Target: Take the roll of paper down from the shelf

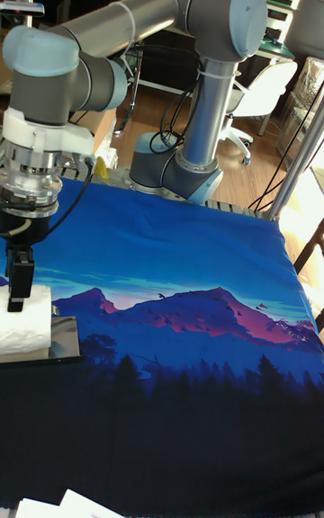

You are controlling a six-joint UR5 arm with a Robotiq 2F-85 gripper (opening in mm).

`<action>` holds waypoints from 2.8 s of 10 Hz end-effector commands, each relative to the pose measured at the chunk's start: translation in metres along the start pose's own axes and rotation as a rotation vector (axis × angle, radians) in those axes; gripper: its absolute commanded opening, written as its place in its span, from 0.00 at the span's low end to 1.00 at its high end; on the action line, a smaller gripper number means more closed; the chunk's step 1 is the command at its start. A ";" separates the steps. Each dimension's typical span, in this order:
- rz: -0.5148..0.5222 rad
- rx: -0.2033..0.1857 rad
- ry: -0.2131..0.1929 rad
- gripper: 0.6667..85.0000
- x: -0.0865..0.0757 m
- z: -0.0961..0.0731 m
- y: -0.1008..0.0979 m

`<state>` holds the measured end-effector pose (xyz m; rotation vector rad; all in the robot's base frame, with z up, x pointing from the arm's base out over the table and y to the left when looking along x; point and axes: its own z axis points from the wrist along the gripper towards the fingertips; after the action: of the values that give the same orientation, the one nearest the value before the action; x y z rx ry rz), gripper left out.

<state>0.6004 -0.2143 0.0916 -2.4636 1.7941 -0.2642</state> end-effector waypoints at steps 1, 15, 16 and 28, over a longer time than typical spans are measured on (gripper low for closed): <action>0.019 0.041 -0.034 1.00 -0.009 0.008 -0.017; 0.114 -0.053 -0.169 1.00 -0.055 0.037 -0.011; 0.125 -0.053 -0.169 1.00 -0.058 0.035 -0.014; 0.351 -0.082 -0.186 1.00 -0.120 0.016 -0.017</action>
<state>0.5889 -0.1107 0.0588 -2.1673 2.0672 0.0275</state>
